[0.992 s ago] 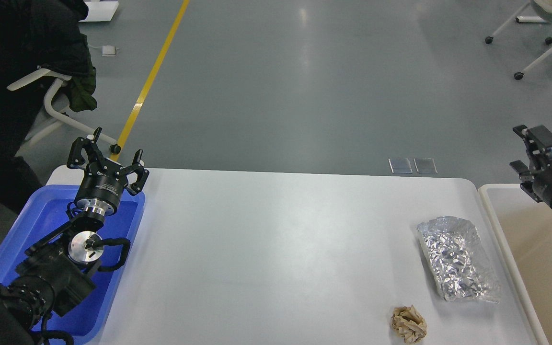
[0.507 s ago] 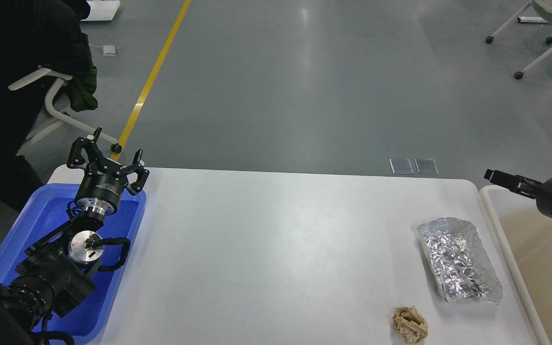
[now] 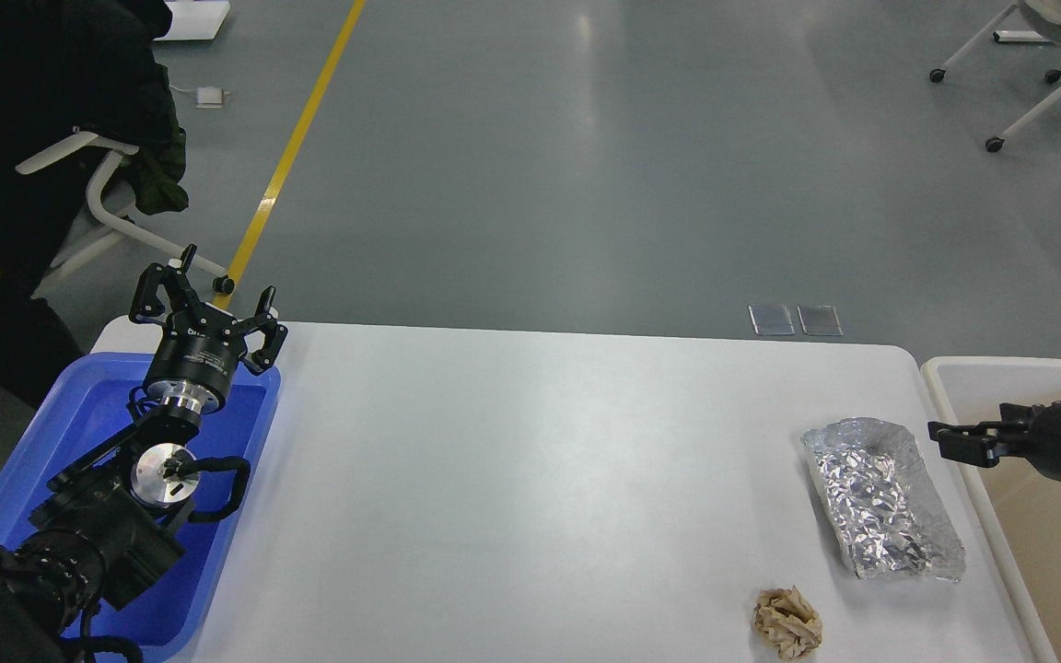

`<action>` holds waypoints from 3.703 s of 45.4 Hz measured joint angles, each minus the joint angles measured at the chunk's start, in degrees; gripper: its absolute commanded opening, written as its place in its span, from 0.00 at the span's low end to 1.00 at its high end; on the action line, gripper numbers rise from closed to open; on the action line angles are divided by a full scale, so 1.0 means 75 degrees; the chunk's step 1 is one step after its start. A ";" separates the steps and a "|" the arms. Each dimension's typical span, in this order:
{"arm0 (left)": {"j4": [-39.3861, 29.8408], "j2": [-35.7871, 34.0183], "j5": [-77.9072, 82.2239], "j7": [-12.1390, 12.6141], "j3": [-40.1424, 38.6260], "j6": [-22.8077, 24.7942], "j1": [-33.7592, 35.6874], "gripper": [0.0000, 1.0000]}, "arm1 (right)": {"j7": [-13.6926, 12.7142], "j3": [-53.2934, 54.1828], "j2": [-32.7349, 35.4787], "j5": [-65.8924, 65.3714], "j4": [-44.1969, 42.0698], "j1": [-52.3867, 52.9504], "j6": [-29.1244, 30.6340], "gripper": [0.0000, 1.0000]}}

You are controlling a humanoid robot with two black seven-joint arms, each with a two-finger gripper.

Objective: Tidy desktop
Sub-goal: 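Lower the open right gripper down to the silver foil bag, then close the right gripper on the edge of the foil bag, then lift the foil bag with the right gripper and swing it over the bin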

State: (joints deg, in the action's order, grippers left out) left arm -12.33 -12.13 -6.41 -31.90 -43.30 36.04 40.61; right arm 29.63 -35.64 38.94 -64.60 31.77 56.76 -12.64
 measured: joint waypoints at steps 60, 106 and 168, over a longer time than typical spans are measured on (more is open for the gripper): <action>0.0003 0.0000 0.0000 0.0000 0.0002 0.0001 0.0000 1.00 | -0.0001 0.0287 -0.1370 0.0897 -0.1512 -0.1829 -0.0780 0.45; 0.0002 0.0000 0.0000 0.0000 0.0001 0.0000 0.0000 1.00 | 0.0019 0.0204 -0.1600 0.1165 -0.1648 -0.2099 -0.0762 0.00; 0.0003 0.0000 0.0000 0.0001 -0.0002 -0.0001 0.0000 1.00 | 0.0428 0.0912 0.2727 0.2760 0.4109 0.2610 0.1320 0.00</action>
State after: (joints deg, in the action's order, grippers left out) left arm -12.31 -12.13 -6.41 -31.90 -43.32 36.03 40.61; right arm 32.83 -28.80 59.39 -43.90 62.59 76.33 -2.74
